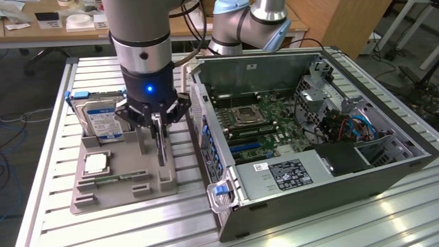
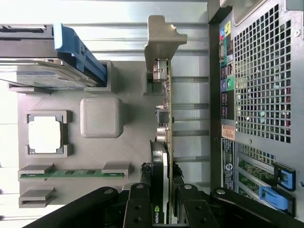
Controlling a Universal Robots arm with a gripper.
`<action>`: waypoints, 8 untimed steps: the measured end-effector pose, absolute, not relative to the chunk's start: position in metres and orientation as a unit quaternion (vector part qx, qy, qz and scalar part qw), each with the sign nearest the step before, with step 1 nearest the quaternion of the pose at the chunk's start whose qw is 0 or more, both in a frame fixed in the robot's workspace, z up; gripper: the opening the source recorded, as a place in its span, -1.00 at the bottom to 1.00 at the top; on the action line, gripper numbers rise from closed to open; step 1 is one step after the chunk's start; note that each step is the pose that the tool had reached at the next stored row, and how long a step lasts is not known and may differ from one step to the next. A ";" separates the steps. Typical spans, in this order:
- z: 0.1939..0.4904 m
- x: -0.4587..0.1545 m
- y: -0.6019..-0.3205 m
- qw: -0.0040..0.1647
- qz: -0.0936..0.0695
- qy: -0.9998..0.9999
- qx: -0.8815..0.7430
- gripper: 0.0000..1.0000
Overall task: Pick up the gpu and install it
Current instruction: 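Pick up the gpu and move the gpu toward the slot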
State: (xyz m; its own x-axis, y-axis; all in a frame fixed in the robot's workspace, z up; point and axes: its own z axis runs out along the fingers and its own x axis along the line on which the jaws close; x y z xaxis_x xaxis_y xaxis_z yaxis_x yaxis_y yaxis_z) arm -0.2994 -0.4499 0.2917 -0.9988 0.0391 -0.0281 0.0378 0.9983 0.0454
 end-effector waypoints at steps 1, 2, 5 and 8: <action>0.293 -0.299 -0.450 0.014 0.022 0.999 0.019 -0.46; 0.295 -0.299 -0.450 0.014 0.022 0.999 0.019 -0.46; 0.302 -0.299 -0.450 0.014 0.022 0.999 0.019 -0.46; 0.311 -0.299 -0.450 0.014 0.022 0.999 0.019 -0.46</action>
State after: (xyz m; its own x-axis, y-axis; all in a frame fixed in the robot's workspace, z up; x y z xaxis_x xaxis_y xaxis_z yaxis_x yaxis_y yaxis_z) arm -0.2994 -0.4499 0.3107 -0.9988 0.0391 -0.0281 0.0378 0.9983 0.0454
